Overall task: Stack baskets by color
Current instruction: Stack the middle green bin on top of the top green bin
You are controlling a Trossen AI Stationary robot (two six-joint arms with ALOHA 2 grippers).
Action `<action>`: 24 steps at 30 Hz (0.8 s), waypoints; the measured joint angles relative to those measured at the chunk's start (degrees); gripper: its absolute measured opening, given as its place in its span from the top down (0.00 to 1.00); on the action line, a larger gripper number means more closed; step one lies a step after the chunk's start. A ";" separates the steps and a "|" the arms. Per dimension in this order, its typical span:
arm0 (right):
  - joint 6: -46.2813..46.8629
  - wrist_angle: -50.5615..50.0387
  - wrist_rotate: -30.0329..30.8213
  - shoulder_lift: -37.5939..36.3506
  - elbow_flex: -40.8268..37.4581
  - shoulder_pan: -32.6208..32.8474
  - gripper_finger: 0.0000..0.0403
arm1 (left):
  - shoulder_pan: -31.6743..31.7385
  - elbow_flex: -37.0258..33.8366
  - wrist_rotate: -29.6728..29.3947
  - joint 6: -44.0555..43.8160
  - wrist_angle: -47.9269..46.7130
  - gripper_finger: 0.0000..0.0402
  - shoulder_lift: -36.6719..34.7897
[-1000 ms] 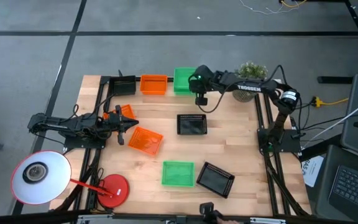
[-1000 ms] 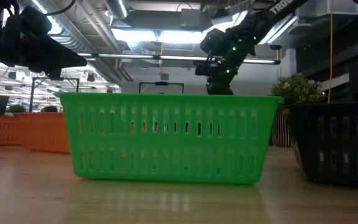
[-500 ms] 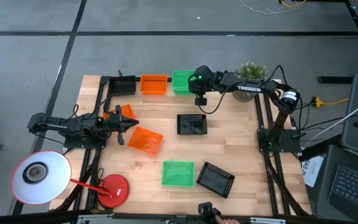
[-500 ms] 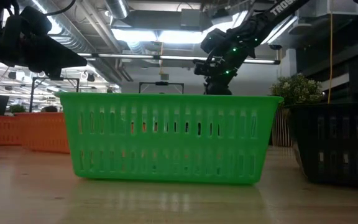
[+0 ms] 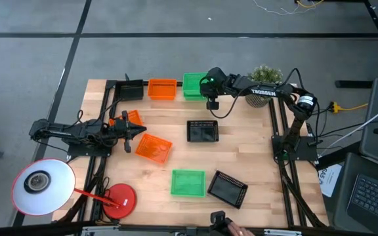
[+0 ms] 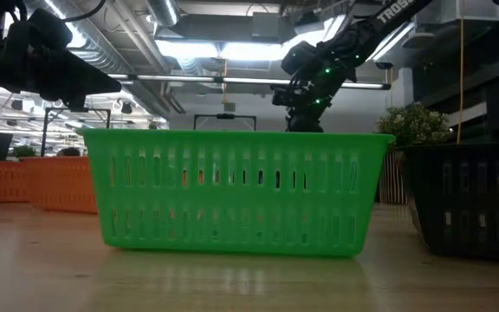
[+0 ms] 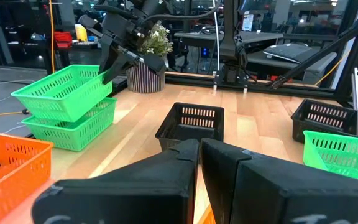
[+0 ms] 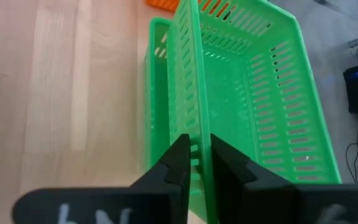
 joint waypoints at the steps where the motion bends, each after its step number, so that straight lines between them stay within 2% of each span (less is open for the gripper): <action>1: 0.00 0.17 0.00 0.00 0.00 0.00 0.88 | 0.00 0.00 0.00 0.00 0.00 0.97 0.00; 6: 0.00 1.35 0.20 0.00 0.00 0.00 0.83 | 0.00 0.00 0.00 0.00 0.00 0.97 0.00; 12: -0.20 2.41 4.00 0.30 0.00 -0.58 0.77 | 0.00 -0.01 0.01 0.00 0.00 0.97 0.00; 21: 0.09 3.92 3.94 0.37 0.00 -1.75 0.76 | 0.02 0.00 0.00 0.02 0.00 0.97 -0.02; 24: 1.81 3.75 2.26 0.37 0.00 -1.47 0.76 | 0.01 -0.02 0.00 0.02 0.00 0.97 0.00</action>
